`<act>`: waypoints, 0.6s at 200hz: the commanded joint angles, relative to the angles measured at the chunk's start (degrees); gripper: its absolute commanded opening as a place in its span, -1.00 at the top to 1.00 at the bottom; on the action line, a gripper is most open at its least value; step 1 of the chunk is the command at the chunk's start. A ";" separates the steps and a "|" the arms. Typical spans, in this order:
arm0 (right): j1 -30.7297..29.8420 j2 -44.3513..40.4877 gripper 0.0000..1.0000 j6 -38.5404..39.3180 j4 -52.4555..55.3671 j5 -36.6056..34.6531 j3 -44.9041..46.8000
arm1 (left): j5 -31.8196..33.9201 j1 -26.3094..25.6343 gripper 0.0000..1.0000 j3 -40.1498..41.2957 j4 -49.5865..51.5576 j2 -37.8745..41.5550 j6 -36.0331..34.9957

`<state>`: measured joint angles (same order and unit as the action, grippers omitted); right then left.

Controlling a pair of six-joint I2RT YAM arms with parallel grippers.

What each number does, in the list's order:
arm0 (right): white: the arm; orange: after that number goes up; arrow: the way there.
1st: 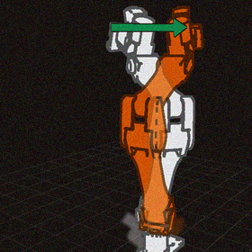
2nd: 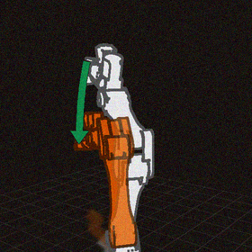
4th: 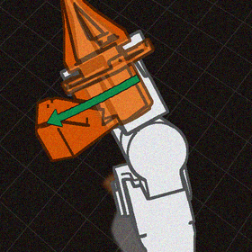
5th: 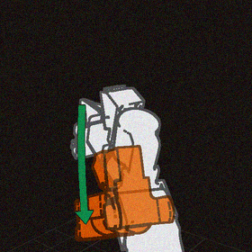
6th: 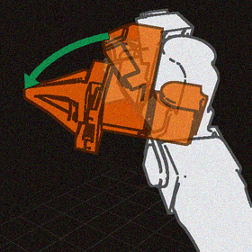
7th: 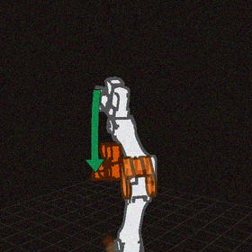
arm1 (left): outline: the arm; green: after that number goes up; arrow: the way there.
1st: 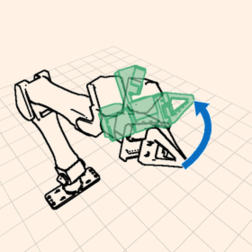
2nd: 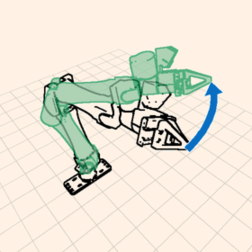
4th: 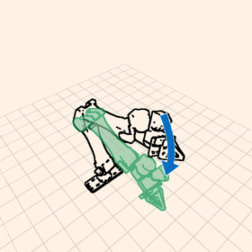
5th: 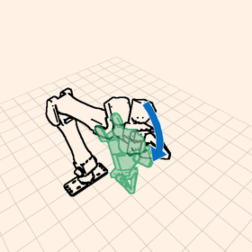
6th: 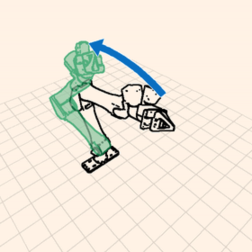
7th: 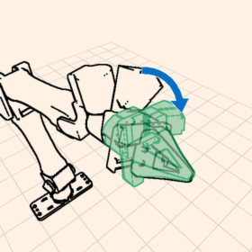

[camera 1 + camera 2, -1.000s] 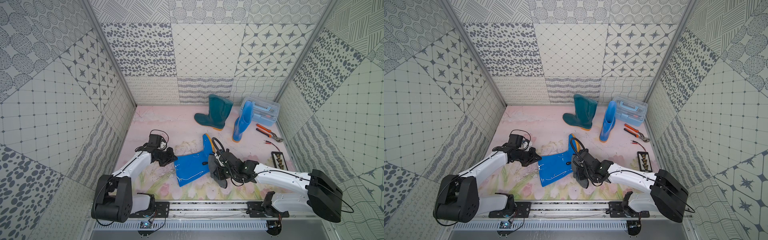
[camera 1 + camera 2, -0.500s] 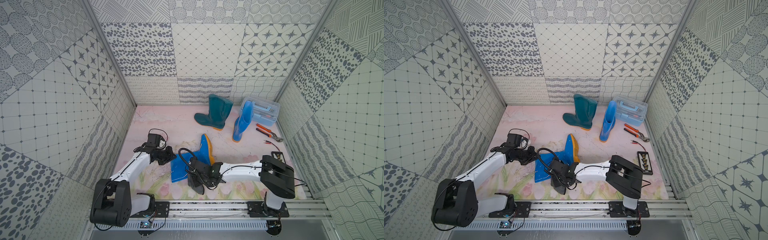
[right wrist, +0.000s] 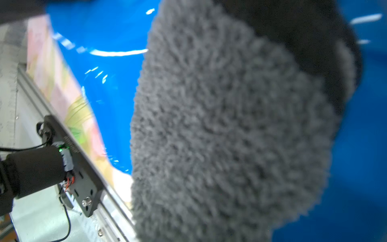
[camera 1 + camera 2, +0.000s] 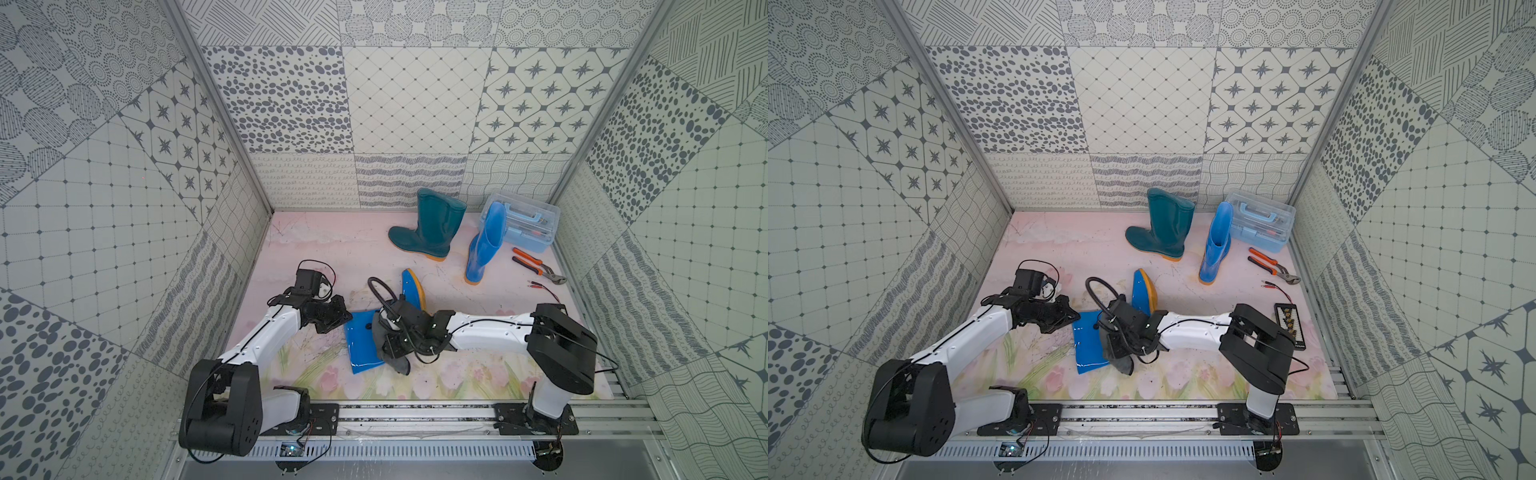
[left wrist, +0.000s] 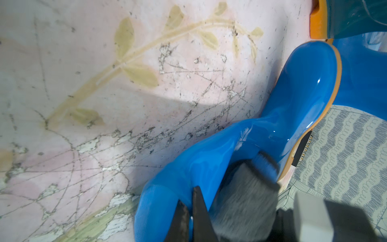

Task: Wipe the rubber boots with a cloth
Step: Wipe the dirt off the rubber boot.

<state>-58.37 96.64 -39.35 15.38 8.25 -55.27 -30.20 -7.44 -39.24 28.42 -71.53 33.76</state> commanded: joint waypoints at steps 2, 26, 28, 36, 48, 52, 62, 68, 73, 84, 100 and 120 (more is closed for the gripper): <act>5.97 -8.10 1.00 2.22 6.41 -4.29 4.65 | 0.50 0.15 1.00 -2.85 5.52 0.04 -3.53; 9.75 -16.14 1.00 3.57 9.94 -6.42 7.15 | 1.36 0.12 1.00 -4.90 7.68 0.13 -4.58; 9.81 -16.66 1.00 3.58 10.16 -6.65 7.13 | 1.32 0.14 1.00 -5.13 7.76 0.11 -4.58; 9.88 -18.53 1.00 3.85 10.78 -7.41 6.99 | 0.92 0.10 1.00 -5.83 8.20 -0.09 -4.52; 9.82 -20.25 1.00 3.40 10.75 -7.04 6.58 | 0.31 0.13 1.00 -6.81 8.81 -0.34 -4.58; 9.82 -20.60 1.00 3.01 10.50 -6.77 6.53 | 0.33 0.10 1.00 -7.00 8.97 -0.26 -4.58; 9.53 -20.86 1.00 1.90 9.58 -6.17 6.01 | 0.89 0.08 1.00 -7.38 9.18 0.05 -4.69; 9.00 -20.89 1.00 1.35 8.83 -5.99 5.67 | 1.37 0.12 1.00 -7.42 9.13 0.29 -4.75; 8.38 -20.75 1.00 1.10 8.01 -6.14 5.33 | 1.75 0.10 1.00 -7.36 9.06 0.41 -4.76; 6.19 -19.74 1.00 0.70 6.50 -7.33 4.29 | 2.15 0.13 1.00 -7.25 8.39 0.21 -5.25; 2.58 -15.91 1.00 -0.20 4.08 -8.05 2.21 | 3.03 0.10 1.00 -7.58 8.47 -1.62 -5.60; 0.07 -10.44 1.00 -1.04 1.29 -4.79 -1.34 | 0.74 0.08 1.00 -9.16 9.42 -4.18 -6.37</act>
<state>-55.64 80.97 -38.81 23.00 1.72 -52.38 -29.19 -7.44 -46.24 34.52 -72.88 30.63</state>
